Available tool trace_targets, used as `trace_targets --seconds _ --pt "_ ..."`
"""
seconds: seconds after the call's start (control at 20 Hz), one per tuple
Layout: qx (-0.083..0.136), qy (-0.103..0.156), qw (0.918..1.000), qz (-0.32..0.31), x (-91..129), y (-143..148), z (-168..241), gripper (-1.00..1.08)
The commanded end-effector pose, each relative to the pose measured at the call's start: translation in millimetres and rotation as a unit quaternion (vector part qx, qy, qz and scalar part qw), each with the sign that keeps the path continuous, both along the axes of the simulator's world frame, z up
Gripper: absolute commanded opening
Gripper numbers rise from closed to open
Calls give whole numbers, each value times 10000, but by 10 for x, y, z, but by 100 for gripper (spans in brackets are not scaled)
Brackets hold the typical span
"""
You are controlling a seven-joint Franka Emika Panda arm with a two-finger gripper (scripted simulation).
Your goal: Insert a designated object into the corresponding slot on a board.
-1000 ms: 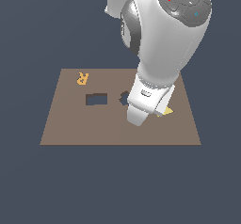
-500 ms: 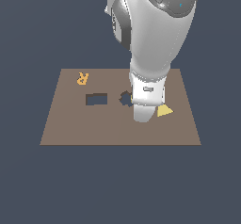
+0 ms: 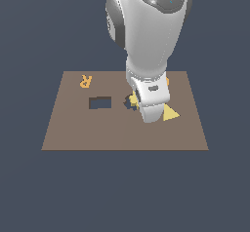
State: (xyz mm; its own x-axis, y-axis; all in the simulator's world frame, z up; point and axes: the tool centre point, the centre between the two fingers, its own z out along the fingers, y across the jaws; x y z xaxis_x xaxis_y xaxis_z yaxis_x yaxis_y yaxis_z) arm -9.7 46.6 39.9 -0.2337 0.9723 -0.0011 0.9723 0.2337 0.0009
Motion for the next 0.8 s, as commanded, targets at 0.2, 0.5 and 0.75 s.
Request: trace_targets --seconds 0.2,0.5,0.75 --pt "-2 -2 9966 820 -13 -97 6 -100" --pt "-3 -1 9914 1307 -10 -158 8 -100" --pt "-4 0 9882 1535 -6 -187 9 -100"
